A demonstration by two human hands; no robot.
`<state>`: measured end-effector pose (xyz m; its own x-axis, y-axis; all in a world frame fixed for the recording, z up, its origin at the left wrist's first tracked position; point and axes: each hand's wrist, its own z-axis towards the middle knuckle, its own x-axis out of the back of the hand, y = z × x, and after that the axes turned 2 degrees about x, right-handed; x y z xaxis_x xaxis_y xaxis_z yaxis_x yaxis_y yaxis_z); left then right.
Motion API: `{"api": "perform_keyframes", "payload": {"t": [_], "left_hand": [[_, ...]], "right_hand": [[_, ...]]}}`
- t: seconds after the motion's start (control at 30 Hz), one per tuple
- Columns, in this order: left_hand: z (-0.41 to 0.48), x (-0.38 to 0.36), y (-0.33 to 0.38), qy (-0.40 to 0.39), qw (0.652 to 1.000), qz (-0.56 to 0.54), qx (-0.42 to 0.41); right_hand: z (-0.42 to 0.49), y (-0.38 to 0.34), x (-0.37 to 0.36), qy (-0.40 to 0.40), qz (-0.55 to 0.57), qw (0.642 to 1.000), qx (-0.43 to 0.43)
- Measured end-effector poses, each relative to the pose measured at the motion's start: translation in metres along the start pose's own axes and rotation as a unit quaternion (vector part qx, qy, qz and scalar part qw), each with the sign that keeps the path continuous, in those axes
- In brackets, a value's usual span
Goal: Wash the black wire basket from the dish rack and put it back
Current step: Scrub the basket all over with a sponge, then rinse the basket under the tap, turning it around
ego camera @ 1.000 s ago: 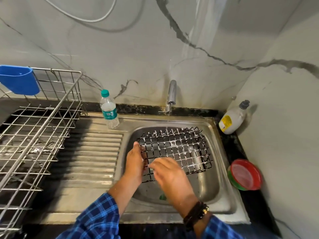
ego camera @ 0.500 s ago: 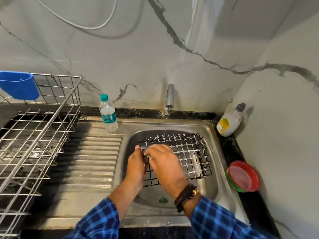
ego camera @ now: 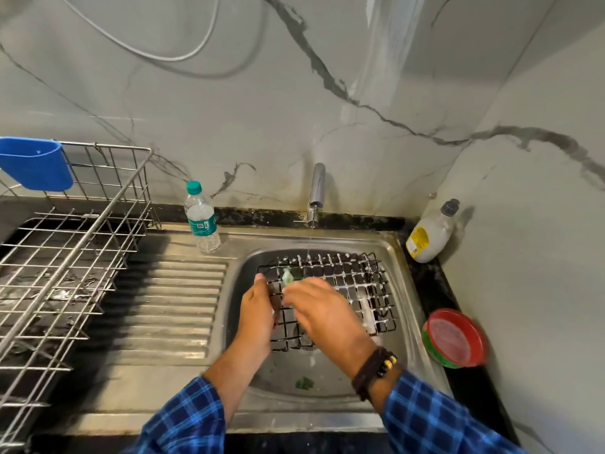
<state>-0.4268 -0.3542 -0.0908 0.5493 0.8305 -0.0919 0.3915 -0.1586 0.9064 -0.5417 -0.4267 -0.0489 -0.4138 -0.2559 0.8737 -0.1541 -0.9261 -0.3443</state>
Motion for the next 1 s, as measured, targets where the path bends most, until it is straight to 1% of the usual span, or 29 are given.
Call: {"api": "perform_keyframes", "payload": {"t": [0.07,0.13,0.2,0.23,0.27,0.3,0.33,0.37,0.4,0.47,0.5,0.53,0.6,0.63,0.67,0.73,0.83,0.87,0.93,1.0], "left_hand": [[0.0,-0.001,0.003,0.015,1.0,-0.009,0.01],[0.002,0.0,0.004,0.026,0.999,-0.009,0.021],[0.002,0.002,0.005,0.033,0.999,-0.008,0.035],[0.003,0.005,0.006,0.033,0.999,-0.008,0.04],[0.003,0.007,0.007,0.035,0.998,-0.01,0.041],[0.004,0.01,0.008,0.039,0.998,-0.006,0.039],[0.006,0.013,0.008,0.041,0.999,-0.002,0.035],[0.008,0.016,0.009,0.044,0.998,0.004,0.036],[0.01,0.02,0.009,0.046,0.998,0.007,0.037],[0.014,0.025,0.007,0.051,0.998,0.005,0.044],[0.015,0.027,0.007,0.054,0.997,0.003,0.05],[0.015,0.028,0.006,0.057,0.997,-0.002,0.052],[0.012,0.027,0.006,0.06,0.997,-0.011,0.053],[0.01,0.025,0.006,0.061,0.997,-0.013,0.052],[0.008,0.023,0.007,0.063,0.997,-0.015,0.05],[0.007,0.02,0.007,0.065,0.997,-0.012,0.051],[0.009,0.019,0.008,0.068,0.997,0.007,0.048],[0.011,0.02,0.008,0.075,0.996,0.014,0.049],[0.016,0.025,0.004,0.081,0.995,0.016,0.057],[0.019,0.028,0.003,0.089,0.994,-0.007,0.063]], "right_hand": [[-0.024,0.007,0.0,-0.036,-0.01,0.998,0.043],[-0.04,0.018,0.001,-0.069,-0.03,0.996,0.052],[-0.049,0.036,0.005,-0.082,-0.039,0.996,0.014],[-0.051,0.045,0.008,-0.072,-0.033,0.997,-0.019],[-0.054,0.054,0.014,-0.051,-0.013,0.997,-0.065],[-0.059,0.06,0.021,-0.017,0.031,0.99,-0.134],[-0.063,0.066,0.029,0.039,0.097,0.972,-0.211],[-0.069,0.071,0.04,0.103,0.152,0.942,-0.28],[-0.079,0.079,0.051,0.163,0.182,0.911,-0.333],[-0.11,0.105,0.072,0.23,0.121,0.872,-0.414],[-0.127,0.121,0.079,0.236,0.079,0.856,-0.453],[-0.143,0.136,0.084,0.221,0.051,0.846,-0.483],[-0.167,0.157,0.084,0.132,-0.003,0.84,-0.526],[-0.173,0.163,0.082,0.088,-0.038,0.845,-0.526],[-0.176,0.167,0.078,0.06,-0.057,0.855,-0.512],[-0.176,0.166,0.072,0.023,-0.081,0.859,-0.505],[-0.172,0.164,0.067,-0.074,-0.214,0.835,-0.501],[-0.169,0.164,0.065,-0.091,-0.231,0.828,-0.502],[-0.165,0.164,0.06,-0.104,-0.181,0.823,-0.529],[-0.162,0.165,0.058,-0.097,-0.117,0.827,-0.541]]}}
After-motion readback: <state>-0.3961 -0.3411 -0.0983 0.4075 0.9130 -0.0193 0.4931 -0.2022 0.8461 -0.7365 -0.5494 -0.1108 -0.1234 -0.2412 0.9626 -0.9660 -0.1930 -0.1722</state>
